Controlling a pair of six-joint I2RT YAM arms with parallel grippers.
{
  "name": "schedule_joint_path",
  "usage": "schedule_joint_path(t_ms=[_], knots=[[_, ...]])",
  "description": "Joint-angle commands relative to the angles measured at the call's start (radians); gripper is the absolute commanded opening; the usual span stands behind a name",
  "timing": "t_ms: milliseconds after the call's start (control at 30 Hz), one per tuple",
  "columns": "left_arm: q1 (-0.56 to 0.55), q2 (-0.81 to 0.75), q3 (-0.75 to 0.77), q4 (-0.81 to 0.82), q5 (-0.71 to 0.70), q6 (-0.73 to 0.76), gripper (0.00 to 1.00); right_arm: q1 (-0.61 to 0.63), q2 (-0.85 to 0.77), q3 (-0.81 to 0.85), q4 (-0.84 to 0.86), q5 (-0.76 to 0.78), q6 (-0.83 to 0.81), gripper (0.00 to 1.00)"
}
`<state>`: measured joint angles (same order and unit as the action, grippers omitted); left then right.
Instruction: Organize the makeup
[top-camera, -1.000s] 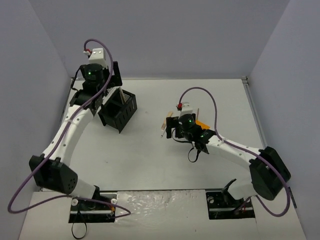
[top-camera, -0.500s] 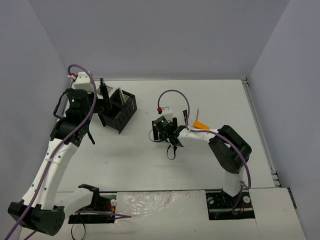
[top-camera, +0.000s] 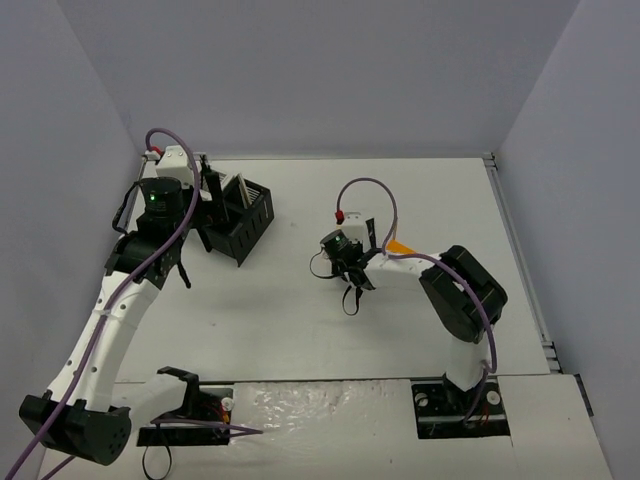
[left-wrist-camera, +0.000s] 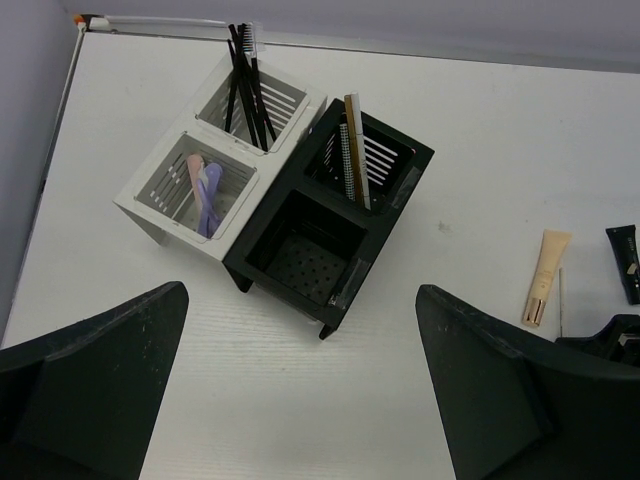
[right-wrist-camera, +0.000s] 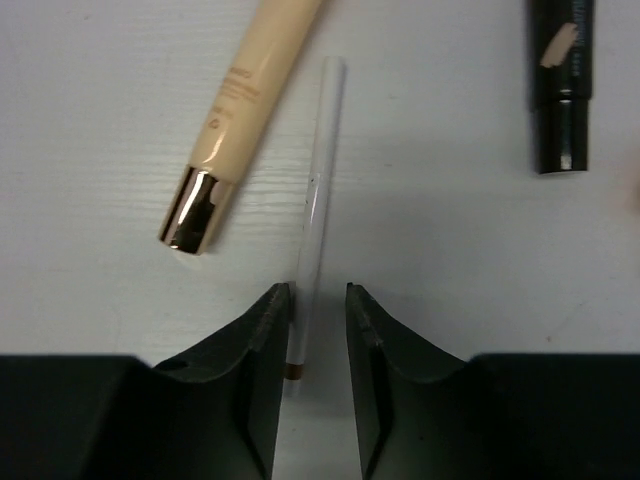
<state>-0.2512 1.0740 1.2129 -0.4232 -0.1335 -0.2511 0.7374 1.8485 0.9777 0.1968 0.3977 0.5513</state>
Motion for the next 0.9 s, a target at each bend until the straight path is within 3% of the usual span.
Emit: schedule_joint_path(t_ms=[0,167,333,500,867], knots=[[0.004,-0.007,0.041,0.049,0.043,-0.036,0.97,-0.049,-0.073,-0.08,-0.097,0.041,0.023,0.15],[0.004,0.005,0.051,0.05,0.118,-0.079,0.97,-0.075,-0.151,-0.133,-0.097,0.037,0.008,0.0],[0.002,0.027,0.058,0.063,0.274,-0.182,0.97,-0.069,-0.277,-0.17,-0.071,-0.013,-0.032,0.0],[-0.041,0.056,0.034,0.134,0.407,-0.32,0.97,-0.023,-0.495,-0.235,0.071,-0.133,-0.114,0.0],[-0.277,0.18,0.053,0.31,0.354,-0.409,0.97,0.016,-0.739,-0.309,0.415,-0.473,-0.267,0.0]])
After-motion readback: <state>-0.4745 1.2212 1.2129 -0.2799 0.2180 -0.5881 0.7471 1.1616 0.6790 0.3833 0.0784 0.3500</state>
